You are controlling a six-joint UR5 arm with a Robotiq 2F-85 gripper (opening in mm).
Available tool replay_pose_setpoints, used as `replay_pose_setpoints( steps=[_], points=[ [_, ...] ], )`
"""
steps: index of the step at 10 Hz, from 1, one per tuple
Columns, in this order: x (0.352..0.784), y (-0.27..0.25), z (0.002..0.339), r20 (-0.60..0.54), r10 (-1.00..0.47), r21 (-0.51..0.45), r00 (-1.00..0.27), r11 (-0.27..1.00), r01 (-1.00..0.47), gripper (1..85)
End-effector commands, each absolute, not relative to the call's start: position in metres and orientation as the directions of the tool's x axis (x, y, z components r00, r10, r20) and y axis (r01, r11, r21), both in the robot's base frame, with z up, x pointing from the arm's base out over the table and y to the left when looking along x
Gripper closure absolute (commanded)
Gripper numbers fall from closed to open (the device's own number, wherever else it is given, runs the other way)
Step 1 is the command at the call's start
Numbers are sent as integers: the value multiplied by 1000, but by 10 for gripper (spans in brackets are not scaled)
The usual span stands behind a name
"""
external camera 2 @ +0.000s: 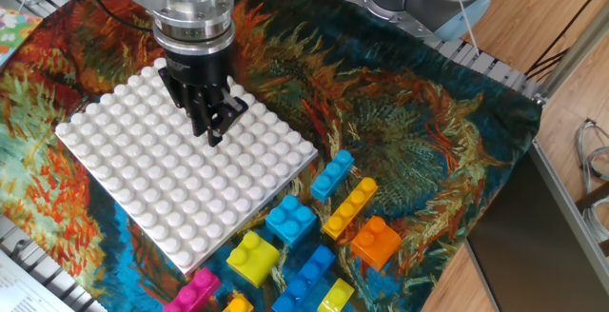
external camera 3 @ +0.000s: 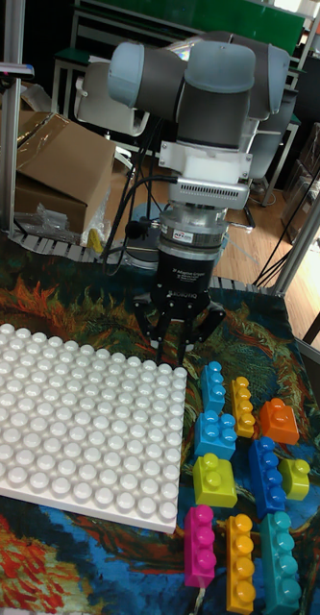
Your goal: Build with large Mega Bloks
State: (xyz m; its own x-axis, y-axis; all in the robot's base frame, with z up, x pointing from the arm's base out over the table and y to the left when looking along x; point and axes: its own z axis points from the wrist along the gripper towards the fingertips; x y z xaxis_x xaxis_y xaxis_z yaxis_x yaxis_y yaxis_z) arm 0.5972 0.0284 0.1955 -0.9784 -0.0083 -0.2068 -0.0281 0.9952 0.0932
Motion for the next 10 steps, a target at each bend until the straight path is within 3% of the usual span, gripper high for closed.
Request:
replay_pose_setpoints(
  steps=[1,5,8,10],
  points=[
    [579,28,194,-140,-29,95,-990,995,-43,497],
    [571,38,191,-92,-19,104,-996,994,-29,433],
    [590,77,196,-92,32,118,-995,993,21,433],
    [592,69,195,-92,-30,76,-995,996,-37,453]
  ],
)
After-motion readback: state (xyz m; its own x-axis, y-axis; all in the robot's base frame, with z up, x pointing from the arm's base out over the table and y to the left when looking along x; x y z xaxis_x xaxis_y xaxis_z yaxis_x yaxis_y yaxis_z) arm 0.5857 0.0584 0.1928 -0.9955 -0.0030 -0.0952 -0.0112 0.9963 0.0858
